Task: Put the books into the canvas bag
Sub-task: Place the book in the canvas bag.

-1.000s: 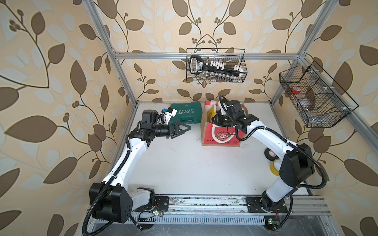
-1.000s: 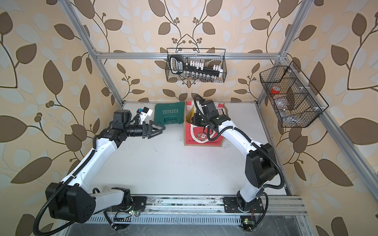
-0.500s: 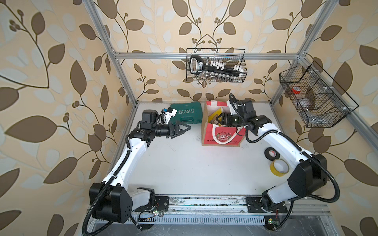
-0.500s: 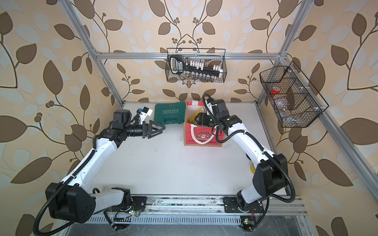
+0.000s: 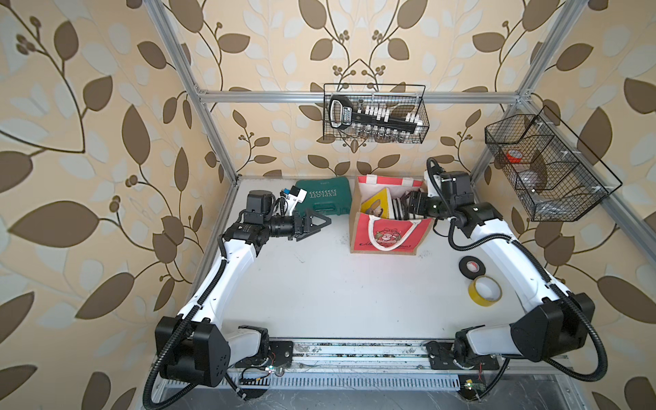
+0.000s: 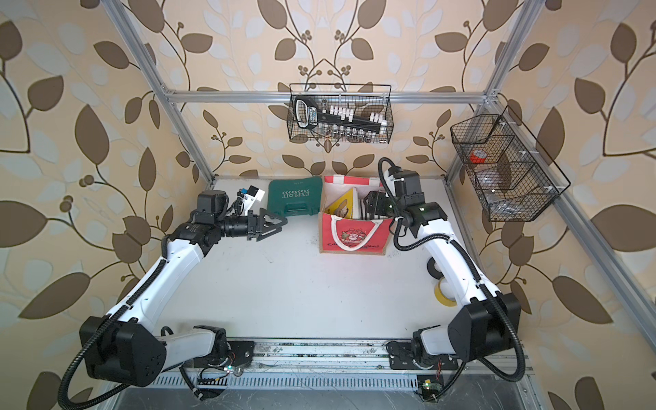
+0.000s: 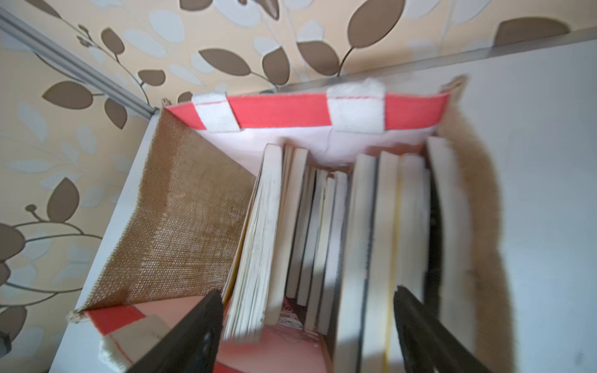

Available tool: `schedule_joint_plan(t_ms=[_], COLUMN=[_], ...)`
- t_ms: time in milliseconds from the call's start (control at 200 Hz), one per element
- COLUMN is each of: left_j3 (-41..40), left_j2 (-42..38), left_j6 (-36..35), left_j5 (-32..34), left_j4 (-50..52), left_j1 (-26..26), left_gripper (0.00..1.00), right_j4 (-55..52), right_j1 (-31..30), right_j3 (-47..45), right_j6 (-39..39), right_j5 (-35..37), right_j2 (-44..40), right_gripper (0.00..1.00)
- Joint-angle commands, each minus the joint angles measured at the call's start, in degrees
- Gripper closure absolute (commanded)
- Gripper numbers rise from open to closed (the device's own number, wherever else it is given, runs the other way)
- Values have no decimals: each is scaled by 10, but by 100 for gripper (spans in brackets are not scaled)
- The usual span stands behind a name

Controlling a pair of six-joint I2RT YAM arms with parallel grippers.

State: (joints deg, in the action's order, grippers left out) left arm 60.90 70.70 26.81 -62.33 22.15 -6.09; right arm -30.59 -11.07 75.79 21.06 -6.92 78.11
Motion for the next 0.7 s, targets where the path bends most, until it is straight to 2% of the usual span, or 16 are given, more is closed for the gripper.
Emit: schedule_joint_plan(t_ms=[0, 165, 330, 420, 500, 615, 695], left_j3=[42, 131, 252, 316, 349, 386, 404], left_j2=[12, 58, 145, 186, 210, 242, 260], left_j6=[-18, -36, -50, -58, -60, -63, -67], left_j5=[45, 156, 253, 287, 313, 334, 342], left_j4=[28, 95, 176, 217, 233, 251, 260], left_j1=[-16, -78, -126, -146, -159, -174, -185], left_gripper=[1, 3, 25, 28, 29, 34, 34], right_j4=[0, -23, -25, -19, -14, -10, -7], right_j1=[22, 47, 54, 56, 60, 62, 72], right_j3=[-5, 3, -3, -8, -8, -9, -13], right_j6=[-13, -23, -32, -35, -38, -43, -44], right_j5=[45, 64, 83, 82, 78, 83, 76], right_j2=[-45, -32, -6, 4, 16, 33, 45], right_gripper=[19, 20, 28, 32, 39, 55, 59])
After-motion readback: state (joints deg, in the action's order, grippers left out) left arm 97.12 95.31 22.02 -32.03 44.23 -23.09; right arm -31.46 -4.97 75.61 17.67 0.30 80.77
